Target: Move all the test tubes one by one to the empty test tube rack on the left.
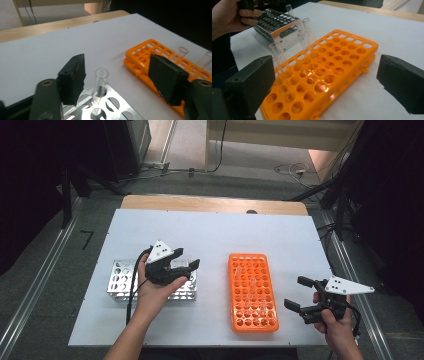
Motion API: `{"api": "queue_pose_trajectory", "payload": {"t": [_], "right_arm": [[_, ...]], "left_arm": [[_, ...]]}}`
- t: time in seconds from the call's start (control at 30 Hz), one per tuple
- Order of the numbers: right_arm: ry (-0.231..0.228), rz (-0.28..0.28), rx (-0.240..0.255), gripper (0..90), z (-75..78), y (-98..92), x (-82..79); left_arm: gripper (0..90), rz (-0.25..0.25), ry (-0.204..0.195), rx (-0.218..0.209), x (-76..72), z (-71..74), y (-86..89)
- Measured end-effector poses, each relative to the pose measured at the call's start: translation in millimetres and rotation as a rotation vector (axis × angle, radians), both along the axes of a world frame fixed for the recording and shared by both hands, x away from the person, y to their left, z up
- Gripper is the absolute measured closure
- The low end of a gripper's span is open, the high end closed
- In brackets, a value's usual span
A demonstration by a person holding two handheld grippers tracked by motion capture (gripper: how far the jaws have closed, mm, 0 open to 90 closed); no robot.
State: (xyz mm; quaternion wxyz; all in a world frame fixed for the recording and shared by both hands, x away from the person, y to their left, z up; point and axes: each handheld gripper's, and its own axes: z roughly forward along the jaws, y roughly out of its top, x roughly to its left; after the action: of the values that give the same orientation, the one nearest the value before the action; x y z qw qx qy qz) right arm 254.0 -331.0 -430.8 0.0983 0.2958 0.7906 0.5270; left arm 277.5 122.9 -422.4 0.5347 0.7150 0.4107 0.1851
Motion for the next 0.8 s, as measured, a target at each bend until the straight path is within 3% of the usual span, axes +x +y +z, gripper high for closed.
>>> {"api": "queue_pose_trajectory", "payload": {"t": [0.17, 0.37, 0.53, 0.8], "right_arm": [[0.022, 0.046, 0.0, 4.1, -3.8, 7.6, -0.3], [0.054, 0.121, -0.024, 11.4, -10.6, 22.9, -1.8], [0.065, 0.15, -0.034, 13.5, -14.4, 30.3, -1.9], [0.088, 0.194, -0.071, 33.1, -23.6, 37.9, -0.3]], "left_arm": [[15.9, -0.039, -0.019, -0.039, -10.8, 3.3, 1.1], [5.6, -0.068, -0.019, -0.042, -23.2, 1.3, -0.9], [1.2, -0.112, -0.016, -0.055, -30.8, -3.2, -3.6], [0.0, -0.153, -0.026, -0.08, -35.0, -3.3, -6.8]]}}
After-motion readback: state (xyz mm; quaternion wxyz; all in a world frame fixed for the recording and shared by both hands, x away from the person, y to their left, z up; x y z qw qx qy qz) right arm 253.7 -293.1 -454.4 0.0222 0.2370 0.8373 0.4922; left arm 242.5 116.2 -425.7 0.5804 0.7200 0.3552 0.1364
